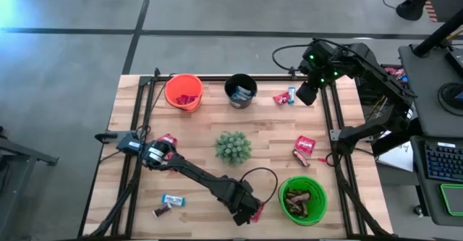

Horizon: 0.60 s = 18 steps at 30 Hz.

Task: Organize candy in baskets
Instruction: Put the white chocolate bar into the black bucket

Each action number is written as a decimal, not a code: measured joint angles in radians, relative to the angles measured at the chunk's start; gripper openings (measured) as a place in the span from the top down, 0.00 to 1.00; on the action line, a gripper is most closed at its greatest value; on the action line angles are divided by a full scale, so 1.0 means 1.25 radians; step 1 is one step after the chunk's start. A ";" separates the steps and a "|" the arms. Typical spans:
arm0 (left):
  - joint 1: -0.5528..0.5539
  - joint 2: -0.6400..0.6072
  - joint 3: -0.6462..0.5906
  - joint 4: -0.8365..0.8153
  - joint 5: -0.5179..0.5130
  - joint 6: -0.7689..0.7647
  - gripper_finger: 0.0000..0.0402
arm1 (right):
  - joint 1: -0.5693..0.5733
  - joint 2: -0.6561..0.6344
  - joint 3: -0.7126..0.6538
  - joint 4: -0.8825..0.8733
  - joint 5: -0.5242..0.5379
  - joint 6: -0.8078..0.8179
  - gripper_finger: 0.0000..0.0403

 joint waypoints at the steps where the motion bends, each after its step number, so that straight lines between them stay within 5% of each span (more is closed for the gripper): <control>1: 0.000 0.000 0.000 -0.002 0.000 0.004 0.86 | 0.000 0.000 0.000 0.000 0.000 0.000 0.60; 6: 0.000 0.000 0.001 -0.005 0.006 0.010 0.98 | 0.000 0.000 0.000 0.000 0.000 -0.010 0.60; 18: 0.004 -0.002 0.149 -0.231 -0.026 0.101 0.98 | 0.000 0.000 0.000 0.000 -0.013 -0.035 0.60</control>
